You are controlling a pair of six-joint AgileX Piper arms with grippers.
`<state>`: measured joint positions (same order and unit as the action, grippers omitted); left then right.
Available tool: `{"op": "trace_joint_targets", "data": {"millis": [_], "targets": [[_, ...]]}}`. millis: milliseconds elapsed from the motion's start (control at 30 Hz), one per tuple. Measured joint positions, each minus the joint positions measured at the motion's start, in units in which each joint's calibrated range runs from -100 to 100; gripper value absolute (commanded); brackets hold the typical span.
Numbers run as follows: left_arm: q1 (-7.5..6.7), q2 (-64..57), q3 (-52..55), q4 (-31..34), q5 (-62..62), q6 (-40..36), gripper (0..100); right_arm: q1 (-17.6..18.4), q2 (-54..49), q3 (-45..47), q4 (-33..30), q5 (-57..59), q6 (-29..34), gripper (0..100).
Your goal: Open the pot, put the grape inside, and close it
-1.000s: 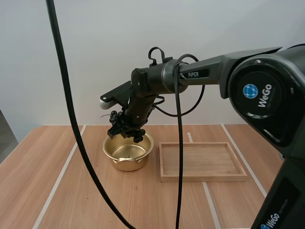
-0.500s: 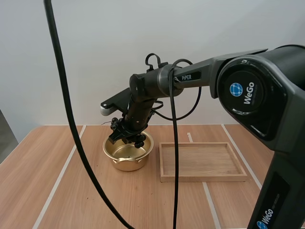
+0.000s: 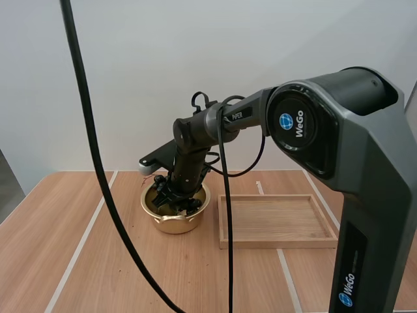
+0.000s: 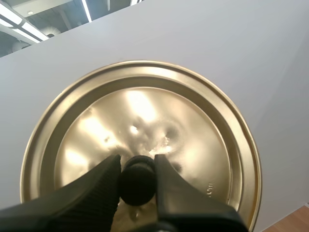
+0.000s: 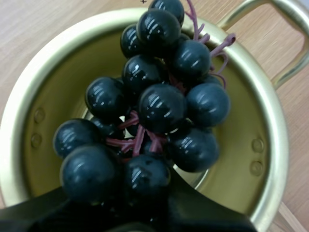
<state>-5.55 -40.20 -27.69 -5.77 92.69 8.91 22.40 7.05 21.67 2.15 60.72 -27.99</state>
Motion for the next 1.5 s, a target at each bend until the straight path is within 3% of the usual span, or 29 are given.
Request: {"op": "trace_joint_targets", "data": {"millis": [933, 967, 1000, 1067, 1100, 1133, 1500], "targets": [[0.0, 0.0, 0.0, 0.11, 0.0, 0.0, 0, 0.0, 4.84, -0.27, 0.0, -2.59, -0.51, 0], [0.0, 0.0, 0.0, 0.11, 0.0, 0.0, 0, 0.0, 4.84, -0.27, 0.0, -2.59, -0.51, 6], [0.0, 0.0, 0.0, 0.11, 0.0, 0.0, 0, 0.0, 4.84, -0.27, 0.0, -2.59, -0.51, 22], [0.0, 0.0, 0.0, 0.11, 0.0, 0.0, 0, 0.0, 4.84, -0.27, 0.0, -2.59, -0.51, 60], [0.0, 0.0, 0.0, 0.11, 0.0, 0.0, 0, 0.0, 4.84, -0.27, 0.0, -2.59, -0.51, 84], [0.0, 0.0, 0.0, 0.11, 0.0, 0.0, 0, 0.0, 4.84, -0.27, 0.0, -2.59, -0.51, 100], [0.0, 0.0, 0.0, 0.11, 0.0, 0.0, 0, 0.0, 4.84, -0.88, -1.4, -3.29, -0.51, 100]]}}
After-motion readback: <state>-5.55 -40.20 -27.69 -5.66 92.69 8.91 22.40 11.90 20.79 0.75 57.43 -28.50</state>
